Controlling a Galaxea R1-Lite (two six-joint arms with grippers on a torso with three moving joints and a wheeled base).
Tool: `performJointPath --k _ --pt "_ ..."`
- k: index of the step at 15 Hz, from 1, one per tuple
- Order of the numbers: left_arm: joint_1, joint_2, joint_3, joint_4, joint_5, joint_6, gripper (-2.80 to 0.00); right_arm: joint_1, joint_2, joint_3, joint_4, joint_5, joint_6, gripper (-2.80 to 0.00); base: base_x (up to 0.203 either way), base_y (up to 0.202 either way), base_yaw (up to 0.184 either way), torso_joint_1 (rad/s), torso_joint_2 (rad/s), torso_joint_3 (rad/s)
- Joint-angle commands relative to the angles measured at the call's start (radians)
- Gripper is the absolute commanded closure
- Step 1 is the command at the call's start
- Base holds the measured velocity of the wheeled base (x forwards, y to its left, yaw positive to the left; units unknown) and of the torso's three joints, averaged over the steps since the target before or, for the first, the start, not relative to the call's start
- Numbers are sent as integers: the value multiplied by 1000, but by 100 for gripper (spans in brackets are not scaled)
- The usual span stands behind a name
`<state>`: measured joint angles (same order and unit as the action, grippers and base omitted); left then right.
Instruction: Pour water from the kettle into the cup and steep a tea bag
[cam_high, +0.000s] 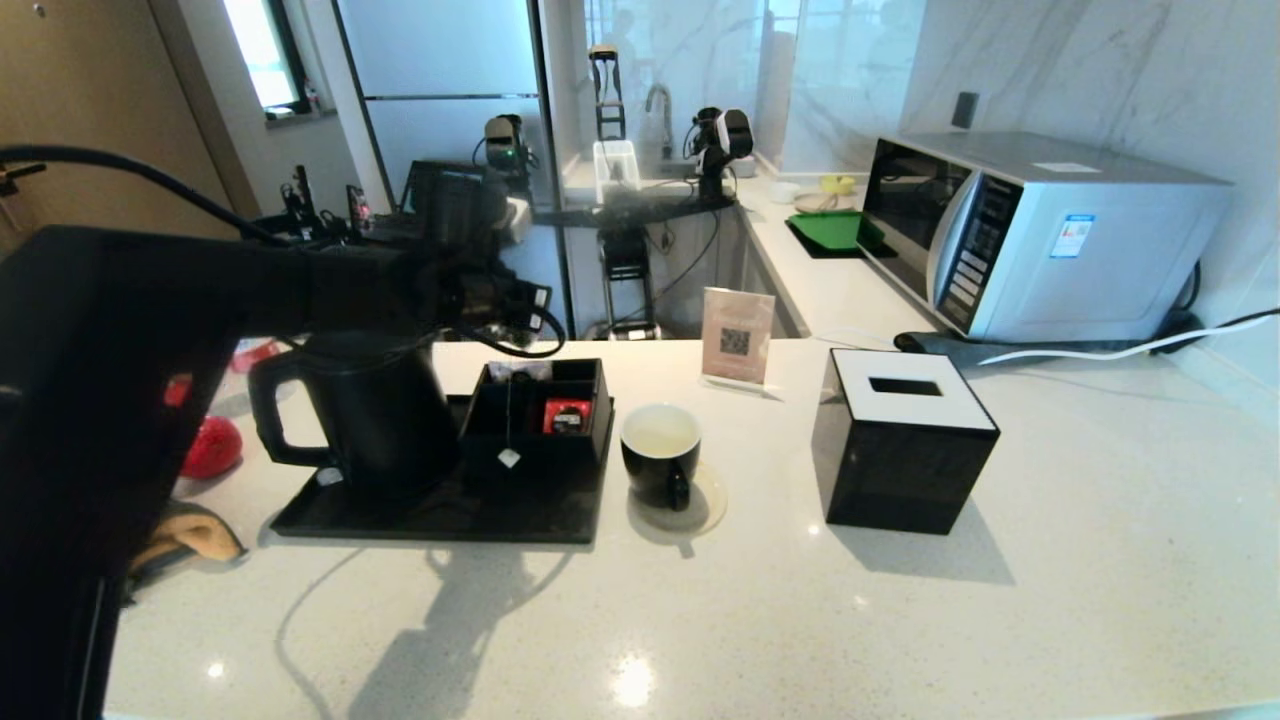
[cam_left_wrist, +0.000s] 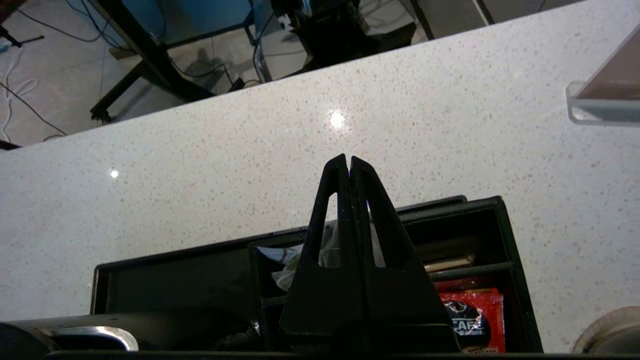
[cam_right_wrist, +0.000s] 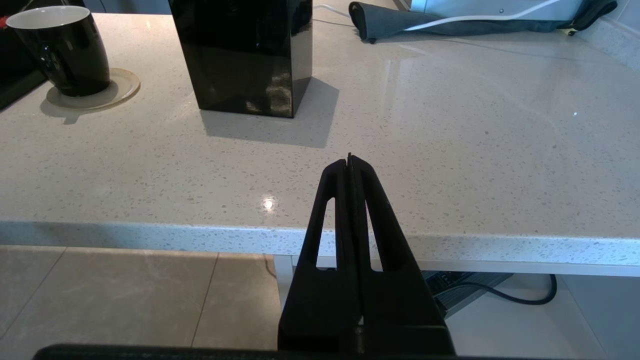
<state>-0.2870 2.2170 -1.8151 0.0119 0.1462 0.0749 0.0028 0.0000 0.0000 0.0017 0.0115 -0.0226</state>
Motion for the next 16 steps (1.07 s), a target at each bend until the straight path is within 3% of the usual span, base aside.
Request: performJointPath --k 1,7,16 --pt "-3 -43 58 -48 3 0 0 0 0 0 0 1 0 0 0 0 0 0 0 0" --pt "-17 -171 251 -206 -3 -5 0 0 0 0 0 1 0 0 0 0 0 0 0 0" --pt "-61 -295 283 -211 1 -61 0 0 0 0 0 1 0 0 0 0 0 0 0 0"
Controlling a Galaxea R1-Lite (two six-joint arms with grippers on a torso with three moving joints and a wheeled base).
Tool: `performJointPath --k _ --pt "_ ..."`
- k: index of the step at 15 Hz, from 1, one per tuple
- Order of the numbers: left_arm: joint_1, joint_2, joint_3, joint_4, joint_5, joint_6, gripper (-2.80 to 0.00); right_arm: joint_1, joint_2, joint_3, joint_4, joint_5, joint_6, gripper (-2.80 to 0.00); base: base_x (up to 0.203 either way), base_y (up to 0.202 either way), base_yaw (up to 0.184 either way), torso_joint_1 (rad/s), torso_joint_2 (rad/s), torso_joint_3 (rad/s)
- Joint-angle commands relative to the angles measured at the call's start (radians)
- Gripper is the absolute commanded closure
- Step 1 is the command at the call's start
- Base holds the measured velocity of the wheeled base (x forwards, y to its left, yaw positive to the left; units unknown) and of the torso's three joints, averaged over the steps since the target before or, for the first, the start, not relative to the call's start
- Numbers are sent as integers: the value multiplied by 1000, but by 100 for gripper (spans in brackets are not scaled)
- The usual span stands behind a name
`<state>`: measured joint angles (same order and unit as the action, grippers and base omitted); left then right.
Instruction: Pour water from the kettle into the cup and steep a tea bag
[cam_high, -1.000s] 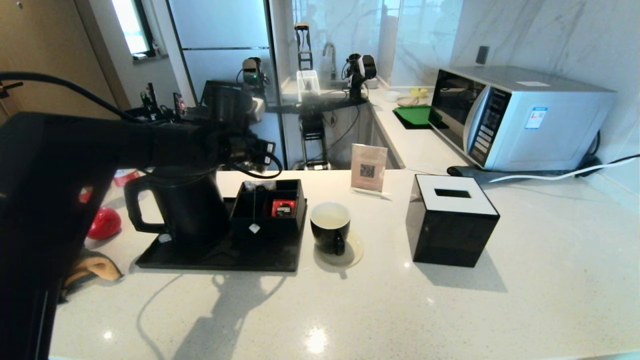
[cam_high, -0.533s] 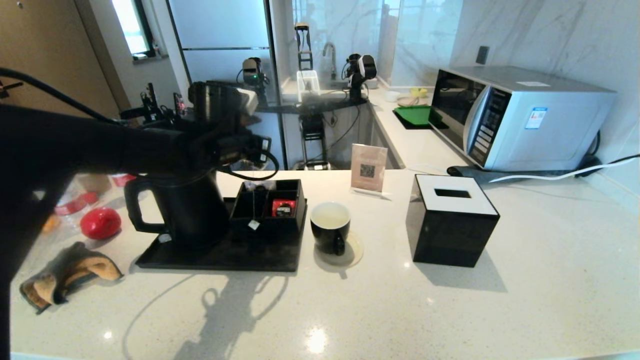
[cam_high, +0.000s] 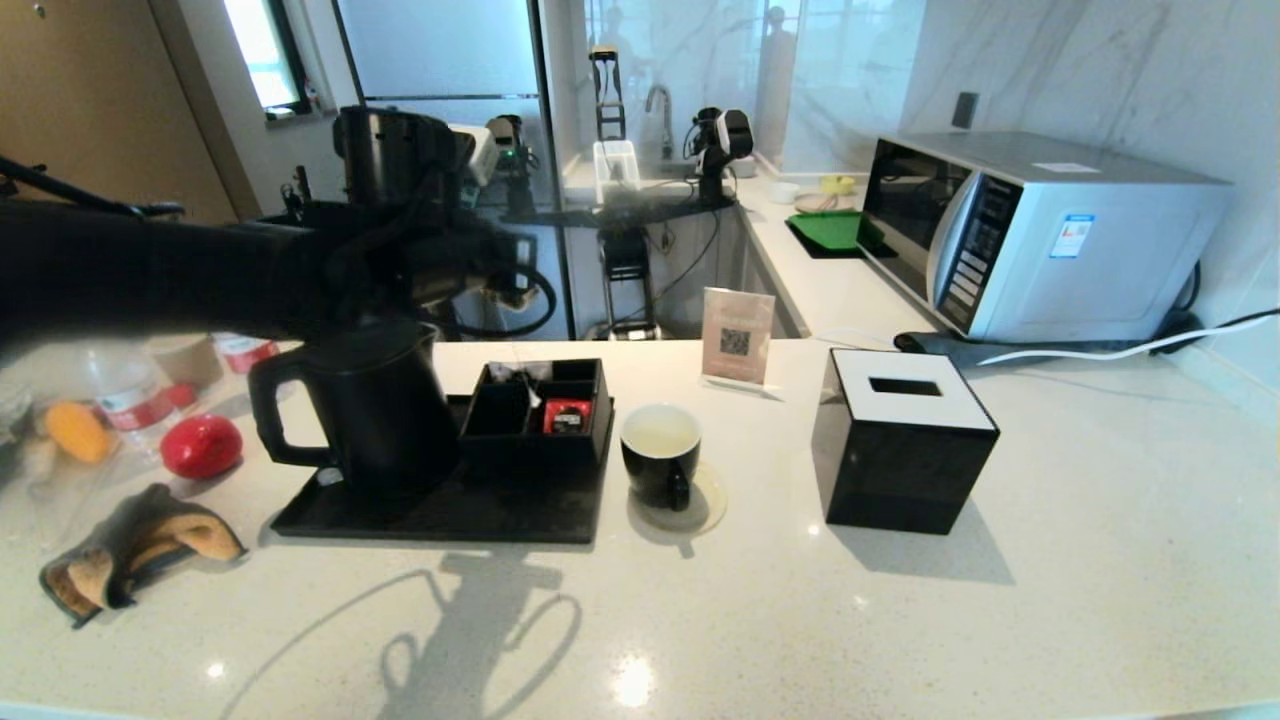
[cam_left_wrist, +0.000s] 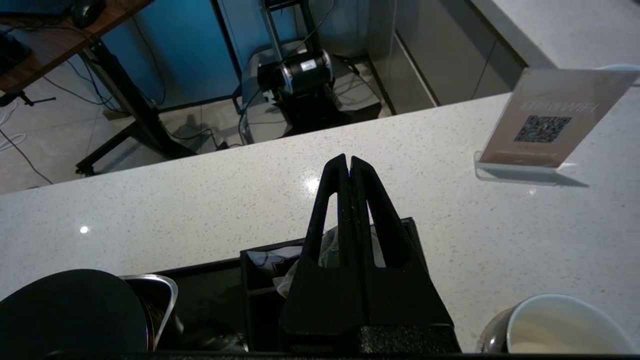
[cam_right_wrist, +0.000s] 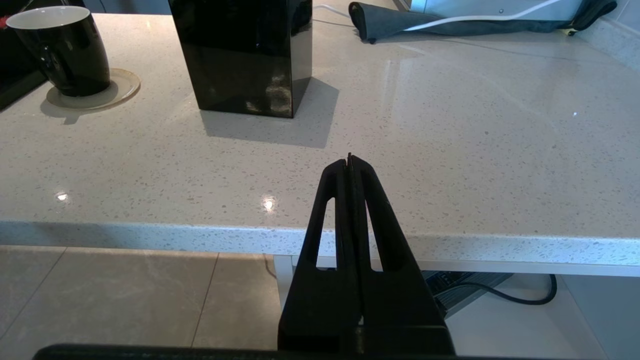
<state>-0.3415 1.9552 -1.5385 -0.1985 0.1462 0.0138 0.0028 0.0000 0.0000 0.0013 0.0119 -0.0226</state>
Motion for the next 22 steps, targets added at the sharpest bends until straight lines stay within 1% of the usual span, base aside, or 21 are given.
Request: performJointPath --k 1,9,13,18,22 --pt "-11 -49 18 -2 1 0 0 0 0 0 0 0 0 0 0 0 0 0 0 0" --pt "-24 -156 152 -6 -5 -2 0 0 0 0 0 0 0 0 0 0 0 0 0 0" --pt "-54 -186 189 -9 -3 0 0 0 0 0 0 0 0 0 0 0 0 0 0 0" --pt "-114 -219 217 -7 3 0 0 0 0 0 0 0 0 0 0 0 0 0 0 0" --pt "-131 -245 262 -9 2 0 0 0 0 0 0 0 -1 0 0 0 0 0 0 0"
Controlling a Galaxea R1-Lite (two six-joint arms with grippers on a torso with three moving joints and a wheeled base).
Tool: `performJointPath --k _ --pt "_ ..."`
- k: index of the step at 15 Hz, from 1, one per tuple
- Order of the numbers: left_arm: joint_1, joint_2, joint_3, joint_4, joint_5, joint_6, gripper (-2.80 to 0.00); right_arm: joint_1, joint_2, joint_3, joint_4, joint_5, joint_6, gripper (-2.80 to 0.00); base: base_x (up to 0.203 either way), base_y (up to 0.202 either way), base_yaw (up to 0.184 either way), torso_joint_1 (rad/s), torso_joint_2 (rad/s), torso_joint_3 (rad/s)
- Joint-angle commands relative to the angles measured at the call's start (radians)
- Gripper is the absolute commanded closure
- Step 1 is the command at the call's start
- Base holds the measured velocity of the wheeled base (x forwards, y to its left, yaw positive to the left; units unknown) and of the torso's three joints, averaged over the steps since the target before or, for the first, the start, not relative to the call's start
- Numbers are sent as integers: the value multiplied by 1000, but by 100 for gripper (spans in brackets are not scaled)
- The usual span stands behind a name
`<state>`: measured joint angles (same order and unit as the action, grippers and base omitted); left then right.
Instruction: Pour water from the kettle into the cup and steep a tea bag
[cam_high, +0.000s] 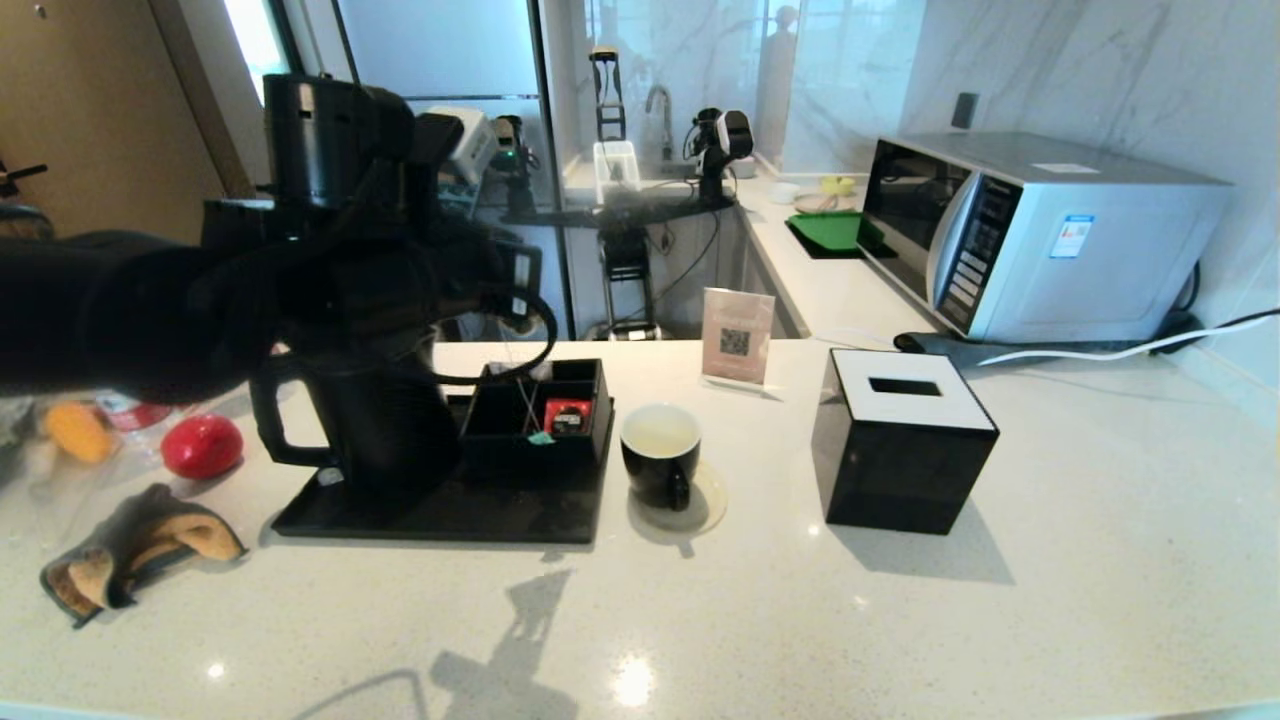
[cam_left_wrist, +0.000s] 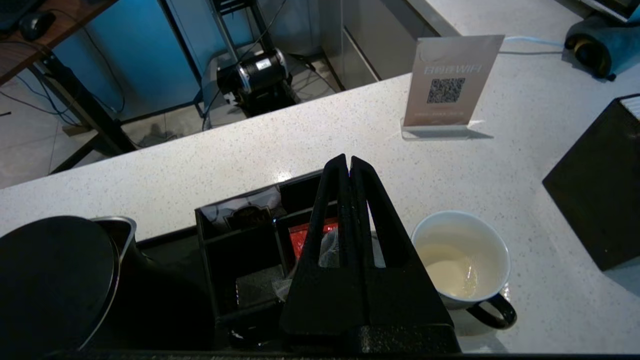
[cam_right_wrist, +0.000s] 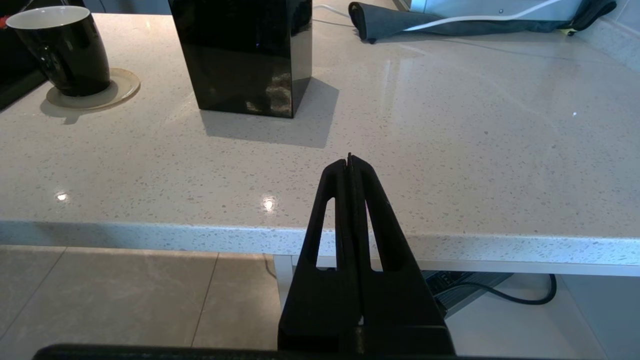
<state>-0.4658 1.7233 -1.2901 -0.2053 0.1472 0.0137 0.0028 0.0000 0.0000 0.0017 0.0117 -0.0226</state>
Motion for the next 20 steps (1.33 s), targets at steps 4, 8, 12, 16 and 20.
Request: performJointPath --k 4,8,12,16,20 --pt "-17 -19 14 -2 0 0 0 0 0 0 1 1 -5 0 0 0 0 0 0 0" --pt "-34 -25 15 0 1 0 0 0 0 0 -11 -2 -13 0 0 0 0 0 0 0" --pt "-34 -37 15 3 0 -1 0 0 0 -38 -15 25 -49 0 0 0 0 0 0 0" --pt "-33 -45 17 6 0 -1 0 0 88 -117 -9 100 -49 0 0 0 0 0 0 0" --pt "-34 -45 15 7 1 -1 0 24 285 -198 -73 146 -54 0 0 0 0 0 0 0"
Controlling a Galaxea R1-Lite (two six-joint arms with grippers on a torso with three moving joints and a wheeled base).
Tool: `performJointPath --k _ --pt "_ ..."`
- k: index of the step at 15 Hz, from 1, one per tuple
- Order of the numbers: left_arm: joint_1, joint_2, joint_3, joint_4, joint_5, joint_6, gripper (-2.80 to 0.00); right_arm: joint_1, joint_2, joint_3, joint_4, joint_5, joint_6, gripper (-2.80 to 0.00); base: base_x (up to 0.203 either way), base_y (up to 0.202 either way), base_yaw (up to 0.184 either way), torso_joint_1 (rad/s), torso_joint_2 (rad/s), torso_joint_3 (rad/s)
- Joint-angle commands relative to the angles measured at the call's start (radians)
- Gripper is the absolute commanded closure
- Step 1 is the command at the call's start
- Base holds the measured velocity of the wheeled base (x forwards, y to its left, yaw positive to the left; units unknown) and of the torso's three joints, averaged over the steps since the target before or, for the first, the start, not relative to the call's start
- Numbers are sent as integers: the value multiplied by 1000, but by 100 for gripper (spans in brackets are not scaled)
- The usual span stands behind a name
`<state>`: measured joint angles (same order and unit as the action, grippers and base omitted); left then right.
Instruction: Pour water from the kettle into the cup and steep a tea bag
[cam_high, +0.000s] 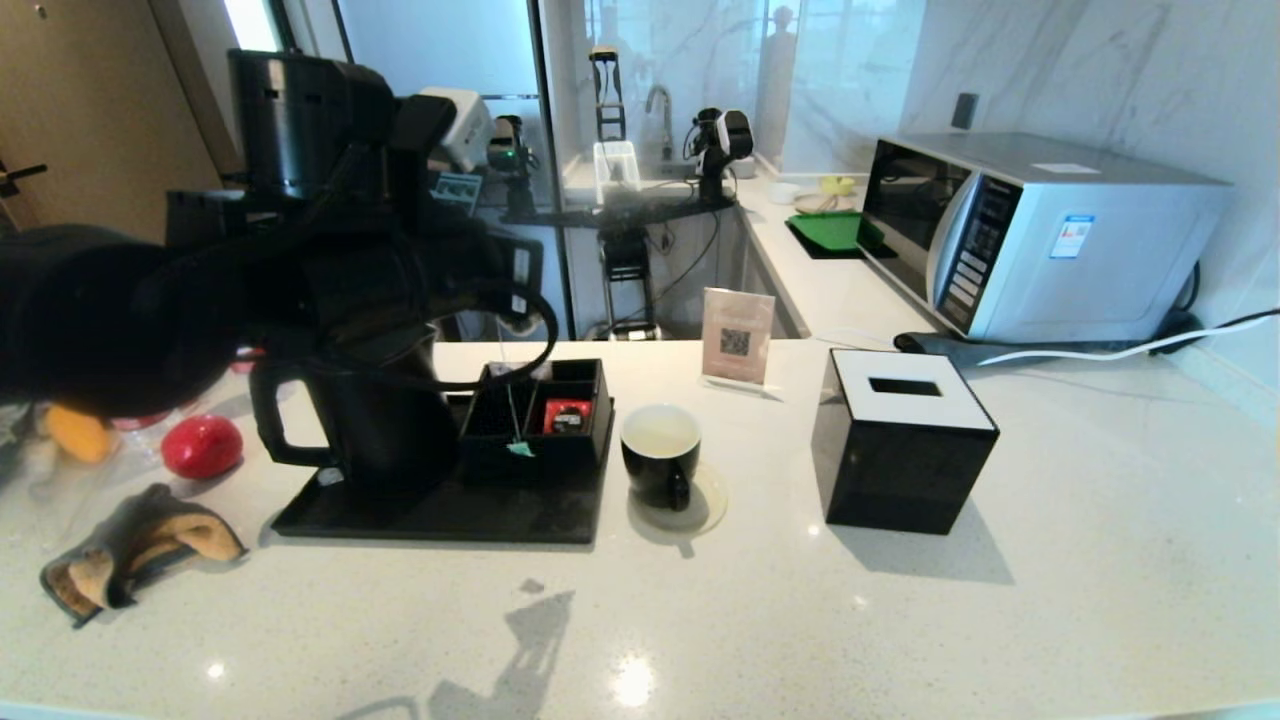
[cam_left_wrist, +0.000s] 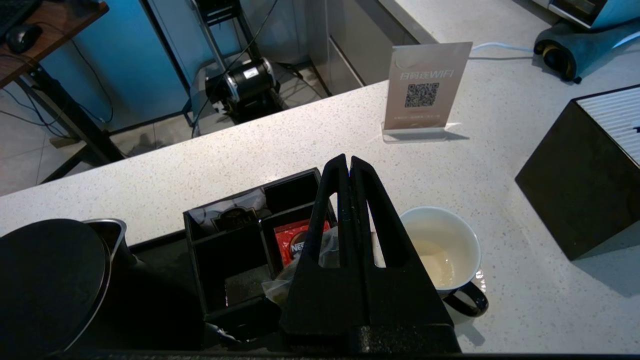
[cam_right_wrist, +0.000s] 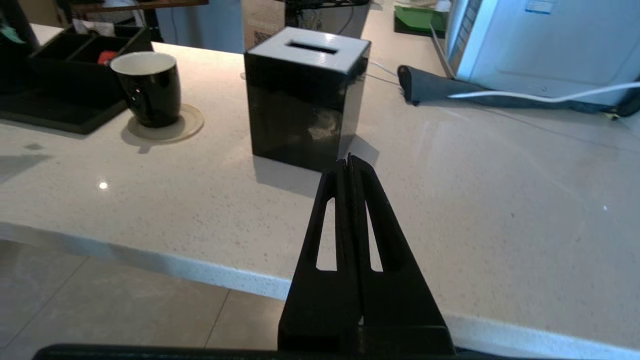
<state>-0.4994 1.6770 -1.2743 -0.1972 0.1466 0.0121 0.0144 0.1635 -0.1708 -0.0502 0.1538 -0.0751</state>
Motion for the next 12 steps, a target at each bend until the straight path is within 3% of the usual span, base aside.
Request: performJointPath --k 1,4,9,12 --pt "-1 2 0 -1 1 0 0 24 188 -46 -58 6 -3 0 0 0 0 0 0 0" --pt "-2 3 17 -1 1 2 0 61 390 -94 -190 33 -6 0 0 0 0 0 0 0" --pt "-16 16 19 -2 1 2 0 88 635 -127 -352 269 -69 0 0 0 0 0 0 0" --pt "-42 21 19 -2 1 2 0 99 780 -130 -468 348 -108 0 0 0 0 0 0 0"
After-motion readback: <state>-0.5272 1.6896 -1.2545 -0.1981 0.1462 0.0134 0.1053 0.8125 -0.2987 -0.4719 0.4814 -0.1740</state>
